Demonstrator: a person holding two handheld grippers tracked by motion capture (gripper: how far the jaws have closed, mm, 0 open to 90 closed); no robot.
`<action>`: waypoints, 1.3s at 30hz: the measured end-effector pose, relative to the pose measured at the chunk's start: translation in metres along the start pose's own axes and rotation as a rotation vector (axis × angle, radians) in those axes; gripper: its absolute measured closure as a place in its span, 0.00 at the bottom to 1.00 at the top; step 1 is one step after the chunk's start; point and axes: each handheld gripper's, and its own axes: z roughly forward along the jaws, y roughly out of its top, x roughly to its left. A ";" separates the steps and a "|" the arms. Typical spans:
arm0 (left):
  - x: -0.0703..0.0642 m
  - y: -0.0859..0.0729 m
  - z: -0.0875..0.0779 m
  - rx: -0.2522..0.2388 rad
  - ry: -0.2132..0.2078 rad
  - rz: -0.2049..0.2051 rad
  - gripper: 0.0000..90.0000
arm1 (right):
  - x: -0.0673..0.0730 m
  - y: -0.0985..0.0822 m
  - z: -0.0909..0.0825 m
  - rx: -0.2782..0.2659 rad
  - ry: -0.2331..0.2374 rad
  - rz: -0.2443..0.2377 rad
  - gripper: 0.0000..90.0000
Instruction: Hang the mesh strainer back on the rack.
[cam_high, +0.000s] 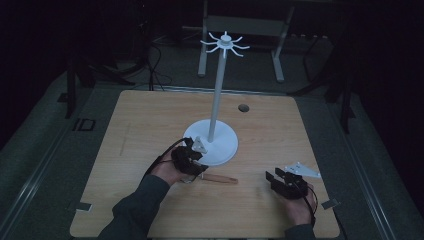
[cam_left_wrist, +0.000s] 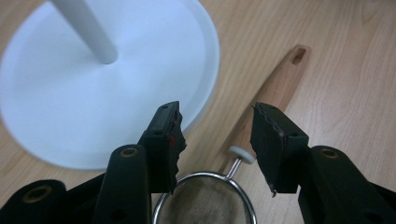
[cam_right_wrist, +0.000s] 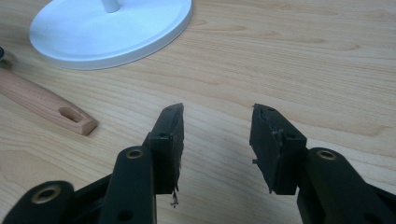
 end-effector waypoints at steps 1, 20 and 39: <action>-0.001 0.001 0.002 0.005 -0.004 0.010 0.59 | 0.000 0.000 0.000 0.000 -0.001 0.001 0.60; -0.020 0.011 0.039 0.137 -0.090 0.093 0.66 | -0.001 0.000 0.000 -0.003 -0.005 0.003 0.58; -0.027 0.018 0.046 0.294 -0.091 0.145 0.71 | -0.001 -0.002 0.003 0.008 -0.005 0.009 0.57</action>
